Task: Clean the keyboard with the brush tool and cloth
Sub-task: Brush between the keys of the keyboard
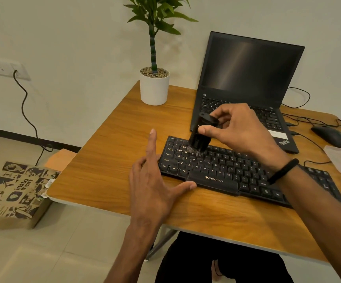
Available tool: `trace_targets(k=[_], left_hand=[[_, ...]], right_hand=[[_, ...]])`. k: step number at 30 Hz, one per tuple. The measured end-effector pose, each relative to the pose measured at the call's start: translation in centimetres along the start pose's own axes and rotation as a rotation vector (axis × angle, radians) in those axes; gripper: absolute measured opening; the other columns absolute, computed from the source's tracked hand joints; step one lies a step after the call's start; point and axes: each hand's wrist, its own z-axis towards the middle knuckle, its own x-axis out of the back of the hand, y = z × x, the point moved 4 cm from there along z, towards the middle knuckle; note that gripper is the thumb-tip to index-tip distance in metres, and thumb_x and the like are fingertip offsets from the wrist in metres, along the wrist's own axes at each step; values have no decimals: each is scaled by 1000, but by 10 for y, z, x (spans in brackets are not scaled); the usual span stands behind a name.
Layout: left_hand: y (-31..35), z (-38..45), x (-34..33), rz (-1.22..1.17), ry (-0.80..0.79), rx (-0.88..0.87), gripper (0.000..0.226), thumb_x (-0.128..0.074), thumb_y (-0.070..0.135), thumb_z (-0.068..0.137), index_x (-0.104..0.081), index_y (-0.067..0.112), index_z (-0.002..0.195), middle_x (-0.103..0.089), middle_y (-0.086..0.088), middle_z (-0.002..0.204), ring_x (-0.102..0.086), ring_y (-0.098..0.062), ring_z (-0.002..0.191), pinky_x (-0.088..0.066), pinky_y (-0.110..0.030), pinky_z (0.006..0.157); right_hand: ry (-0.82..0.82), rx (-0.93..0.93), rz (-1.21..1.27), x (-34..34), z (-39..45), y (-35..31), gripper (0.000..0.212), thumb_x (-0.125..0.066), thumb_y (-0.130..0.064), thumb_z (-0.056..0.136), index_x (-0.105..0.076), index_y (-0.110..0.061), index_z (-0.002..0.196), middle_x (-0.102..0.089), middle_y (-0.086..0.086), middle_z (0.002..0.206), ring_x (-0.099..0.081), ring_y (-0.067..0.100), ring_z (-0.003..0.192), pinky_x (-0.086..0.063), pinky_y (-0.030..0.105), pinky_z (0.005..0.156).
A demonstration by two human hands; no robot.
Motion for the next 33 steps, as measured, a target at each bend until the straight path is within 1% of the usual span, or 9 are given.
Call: trace_targets(k=[2, 5, 9, 12, 19, 22, 26, 30, 33], left_hand=[[-1, 0, 0, 4, 2, 0, 152, -90, 68, 50, 18, 54, 156, -55, 7, 144, -41, -16, 133, -33, -34, 106], [-1, 0, 0, 12, 1, 4, 152, -89, 69, 50, 18, 54, 156, -56, 8, 144, -41, -16, 133, -34, -35, 106], [0, 1, 0, 13, 1, 11, 152, -89, 69, 49, 19, 54, 155, -55, 8, 144, -41, -15, 134, -33, -33, 106], [0, 2, 1, 17, 0, 4, 152, -90, 68, 50, 20, 54, 155, -55, 9, 144, -40, -15, 134, -36, -37, 109], [2, -1, 3, 14, 12, 4, 152, -90, 68, 50, 18, 54, 156, -56, 10, 143, -40, -14, 134, -37, -39, 111], [2, 0, 3, 16, 5, 11, 153, -90, 68, 50, 20, 55, 154, -55, 10, 145, -39, -15, 136, -38, -42, 113], [2, 2, 2, 24, -1, 21, 153, -91, 67, 50, 22, 56, 153, -54, 7, 147, -39, -17, 137, -38, -45, 114], [1, 0, 2, 19, 4, 13, 153, -91, 67, 50, 20, 54, 155, -55, 9, 145, -40, -16, 135, -38, -42, 113], [0, 1, 1, 26, 5, 16, 153, -90, 68, 50, 21, 55, 154, -54, 7, 147, -40, -17, 135, -38, -40, 112]], right_hand=[[-63, 11, 6, -1, 2, -2, 32, -84, -45, 79, -70, -27, 103, -69, -10, 93, -64, 7, 83, -55, 27, 75], [81, 58, -191, 1, 4, -6, 38, -83, -44, 80, -68, -24, 110, -67, -9, 98, -63, 10, 86, -55, 29, 76], [-97, 34, -39, -3, 5, -6, 35, -87, -37, 79, -69, -27, 107, -67, -12, 93, -60, 1, 74, -46, 18, 67], [-148, 11, 136, -1, 7, -7, 29, -86, -39, 78, -71, -28, 100, -72, -1, 89, -66, 16, 74, -56, 33, 69], [85, 159, -193, -14, 7, -16, 38, -82, -41, 83, -67, -23, 112, -70, -8, 100, -63, 7, 83, -57, 30, 77], [-90, 142, -68, -17, 7, -18, 34, -82, -42, 82, -68, -26, 108, -68, -12, 94, -61, 1, 74, -47, 17, 65], [-157, 104, 106, -13, 13, -17, 31, -84, -44, 79, -73, -27, 103, -71, -6, 87, -63, 6, 72, -57, 31, 70], [36, 154, -142, -18, 12, -21, 36, -81, -40, 84, -68, -22, 113, -67, -11, 96, -54, -2, 72, -44, 15, 70], [-79, 130, -34, -21, 8, -22, 34, -83, -41, 81, -68, -27, 108, -67, -13, 93, -59, 0, 73, -44, 13, 64]])
